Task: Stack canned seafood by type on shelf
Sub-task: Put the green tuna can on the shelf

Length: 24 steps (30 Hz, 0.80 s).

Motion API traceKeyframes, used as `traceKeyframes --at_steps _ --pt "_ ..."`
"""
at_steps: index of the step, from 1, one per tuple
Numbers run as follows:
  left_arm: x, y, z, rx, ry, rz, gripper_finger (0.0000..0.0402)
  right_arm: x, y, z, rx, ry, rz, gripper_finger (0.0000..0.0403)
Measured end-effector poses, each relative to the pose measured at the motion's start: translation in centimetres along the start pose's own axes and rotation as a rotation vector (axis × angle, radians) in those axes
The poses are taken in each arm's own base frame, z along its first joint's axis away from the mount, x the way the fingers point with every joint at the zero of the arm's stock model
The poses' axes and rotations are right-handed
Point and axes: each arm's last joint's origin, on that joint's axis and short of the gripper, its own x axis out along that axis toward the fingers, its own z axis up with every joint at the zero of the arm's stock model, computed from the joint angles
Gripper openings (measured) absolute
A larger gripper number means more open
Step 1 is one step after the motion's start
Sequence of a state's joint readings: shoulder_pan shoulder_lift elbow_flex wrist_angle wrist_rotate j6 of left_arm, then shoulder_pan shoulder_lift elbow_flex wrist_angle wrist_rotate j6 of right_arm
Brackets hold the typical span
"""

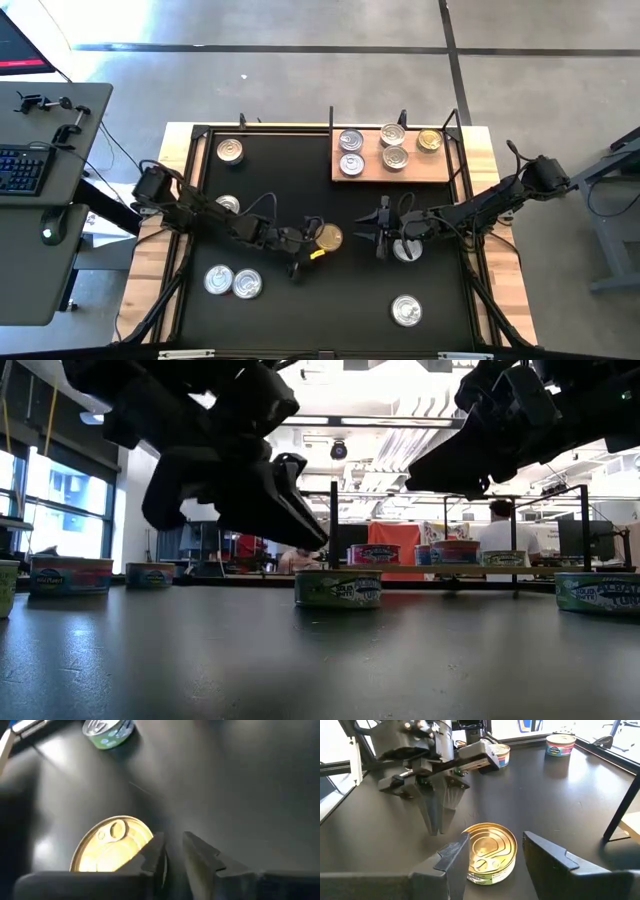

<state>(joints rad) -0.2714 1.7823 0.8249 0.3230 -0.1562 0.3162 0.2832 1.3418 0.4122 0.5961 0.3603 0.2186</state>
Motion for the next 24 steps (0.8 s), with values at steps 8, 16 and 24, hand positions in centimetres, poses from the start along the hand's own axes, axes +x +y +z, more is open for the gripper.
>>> traceKeyframes --at_steps 8,16,24 --pt "1.7 1.0 -2.0 0.018 0.068 0.019 0.0135 0.0 0.0 0.0 0.008 0.002 0.000 0.0173" --pt "2.1 1.2 -2.2 -0.033 0.055 0.025 0.0027 0.0 0.4 -0.1 -0.111 0.023 0.139 0.0173" --pt "2.2 1.7 -1.2 -0.153 -0.086 0.017 0.0002 -0.3 1.2 -0.2 -0.255 0.009 0.200 0.0176"
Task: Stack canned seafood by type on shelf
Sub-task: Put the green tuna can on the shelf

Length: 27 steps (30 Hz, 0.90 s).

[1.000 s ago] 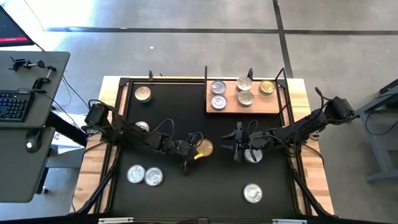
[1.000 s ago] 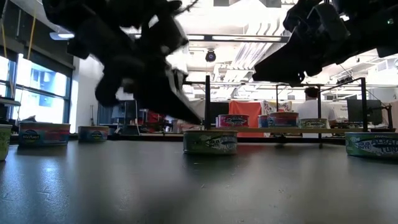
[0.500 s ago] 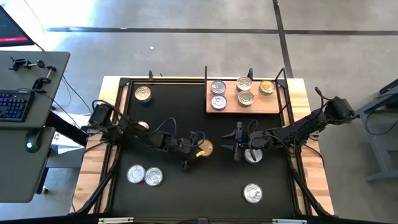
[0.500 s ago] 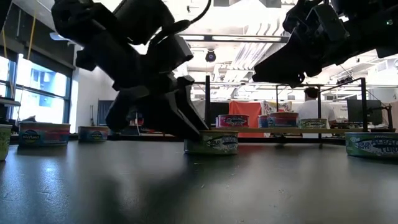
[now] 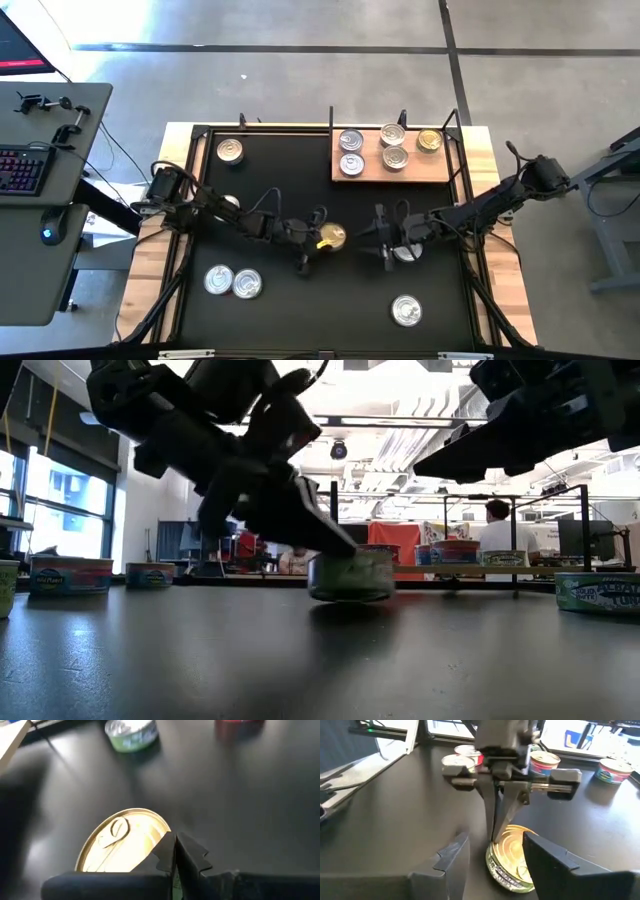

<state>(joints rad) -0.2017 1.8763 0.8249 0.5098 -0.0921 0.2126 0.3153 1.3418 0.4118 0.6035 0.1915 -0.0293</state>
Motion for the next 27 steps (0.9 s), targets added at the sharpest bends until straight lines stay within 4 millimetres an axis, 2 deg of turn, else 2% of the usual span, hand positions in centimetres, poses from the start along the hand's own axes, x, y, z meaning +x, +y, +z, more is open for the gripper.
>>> traceKeyframes --at_steps 7,10,14,17,22,27 --pt "0.0 1.0 1.1 -0.130 -0.154 -0.077 0.0001 -0.1 0.5 0.0 -0.065 0.004 0.007 0.0214" --pt "0.0 1.6 1.2 -0.182 -0.167 -0.090 0.0001 -0.2 0.9 -0.2 -0.126 0.018 -0.004 0.0234" --pt "-0.1 2.3 1.2 -0.225 -0.190 -0.092 0.0001 0.4 1.5 -1.2 -0.240 0.068 -0.017 0.0251" --pt "-0.1 2.7 1.2 -0.229 -0.199 -0.089 0.0000 2.0 2.3 -2.1 -0.337 0.138 -0.055 0.0253" --pt "-0.1 3.1 1.2 -0.239 -0.206 -0.100 0.0000 5.3 2.9 -2.7 -0.430 0.243 -0.314 0.0254" --pt "-0.2 2.9 0.9 -0.246 -0.205 -0.112 0.0000 7.8 3.6 -2.9 -0.477 0.292 -0.299 0.0251"
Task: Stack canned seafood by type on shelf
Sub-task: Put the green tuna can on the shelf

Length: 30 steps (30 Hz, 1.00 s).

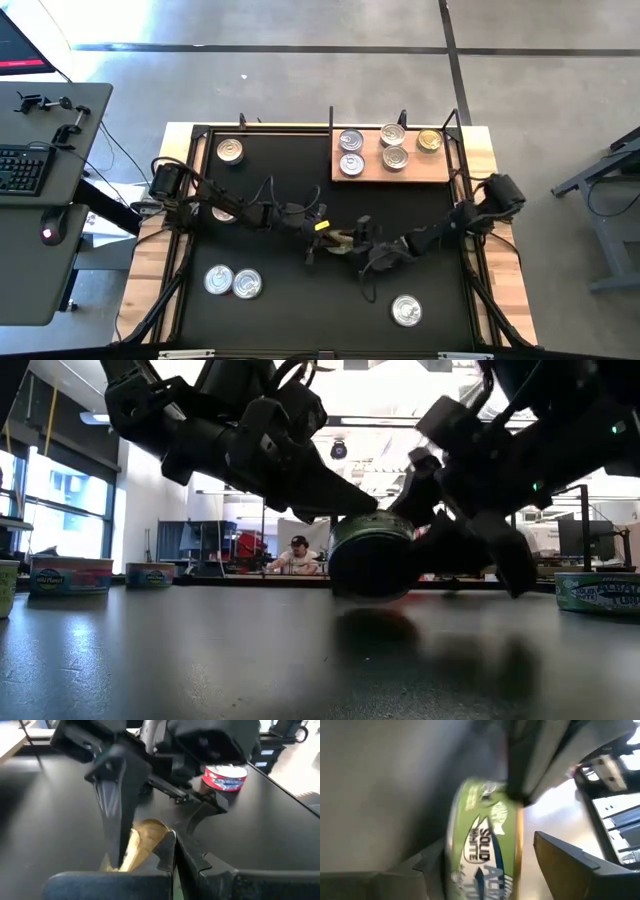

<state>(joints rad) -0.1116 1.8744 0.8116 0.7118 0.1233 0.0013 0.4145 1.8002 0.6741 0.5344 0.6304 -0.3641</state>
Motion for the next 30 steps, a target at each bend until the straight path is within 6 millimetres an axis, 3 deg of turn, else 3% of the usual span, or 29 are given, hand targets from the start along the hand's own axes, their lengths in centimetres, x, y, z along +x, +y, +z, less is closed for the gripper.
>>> traceKeyframes --at_steps 4,8,10,14,18,22,24,30 --pt "0.0 -0.2 0.0 0.001 -0.001 -0.005 0.0000 0.3 0.2 0.9 0.031 0.037 0.010 0.0209" --pt "-0.1 -0.2 0.3 0.011 -0.010 0.014 0.0000 0.1 -0.2 1.3 0.104 0.153 0.023 0.0117" --pt "-0.2 -0.1 0.5 0.013 -0.008 0.061 0.0000 -0.7 -0.7 1.9 0.120 0.223 0.037 0.0116" --pt "-0.4 0.2 -0.2 0.009 0.078 0.164 0.0000 -3.8 -2.4 2.5 0.132 0.474 0.049 0.0116" --pt "-0.4 0.3 -0.6 0.020 0.111 0.206 0.0000 -8.8 -6.1 3.2 0.198 0.687 -0.044 0.0116" --pt "-0.3 -0.1 -0.8 0.035 0.125 0.197 0.0000 -12.5 -10.2 1.6 0.342 0.871 -0.213 0.0116" --pt "-0.3 -0.4 -0.6 0.039 0.104 0.195 0.0000 -13.6 -11.6 -0.2 0.393 0.969 -0.302 0.0116" --pt "-0.1 -1.0 -0.1 0.102 0.050 0.180 0.0000 -12.1 -12.8 -5.5 0.428 1.048 -0.431 0.0116"
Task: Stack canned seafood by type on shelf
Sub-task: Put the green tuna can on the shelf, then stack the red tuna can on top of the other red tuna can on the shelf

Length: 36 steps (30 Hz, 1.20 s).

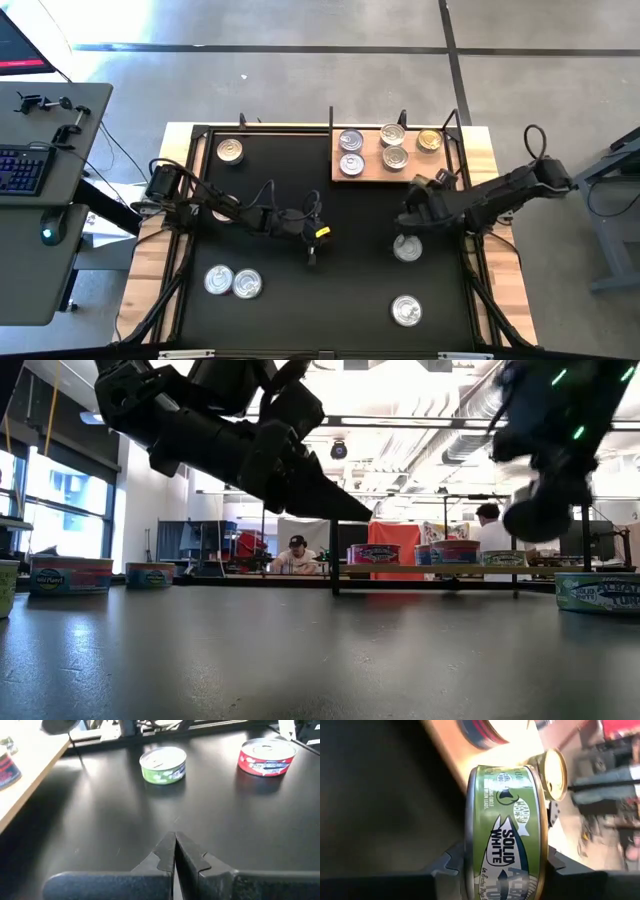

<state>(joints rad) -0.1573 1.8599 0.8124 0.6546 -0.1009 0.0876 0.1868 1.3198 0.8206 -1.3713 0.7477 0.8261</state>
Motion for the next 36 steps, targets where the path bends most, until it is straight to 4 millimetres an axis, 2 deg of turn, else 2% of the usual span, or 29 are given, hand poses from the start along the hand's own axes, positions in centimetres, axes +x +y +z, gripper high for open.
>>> traceKeyframes --at_steps 5,8,12,19,21,28,36 --pt "0.0 -0.1 0.0 0.012 -0.002 -0.002 0.0000 3.7 -0.4 1.5 0.041 0.115 -0.051 0.0116" --pt "0.0 -0.1 0.0 0.012 -0.002 -0.002 0.0000 5.1 -0.9 2.5 0.083 0.139 -0.115 0.0116" --pt "0.0 -0.1 0.0 0.012 -0.002 -0.002 0.0000 7.0 -1.2 3.5 0.093 0.187 -0.116 0.0116" --pt "0.0 -0.3 0.0 0.014 -0.002 -0.007 0.0000 9.7 -1.5 4.0 0.096 0.278 -0.169 0.0116" --pt "0.0 -0.4 0.0 0.015 -0.003 -0.011 0.0000 10.0 -1.5 4.0 0.069 0.297 -0.176 0.0124" --pt "0.0 -0.6 0.0 0.018 -0.003 -0.016 0.0000 10.1 -1.8 3.9 0.012 0.332 -0.135 0.0221" --pt "0.0 -0.7 0.0 0.018 -0.002 -0.016 0.0000 8.2 -3.5 4.3 0.039 0.328 -0.123 0.0238"
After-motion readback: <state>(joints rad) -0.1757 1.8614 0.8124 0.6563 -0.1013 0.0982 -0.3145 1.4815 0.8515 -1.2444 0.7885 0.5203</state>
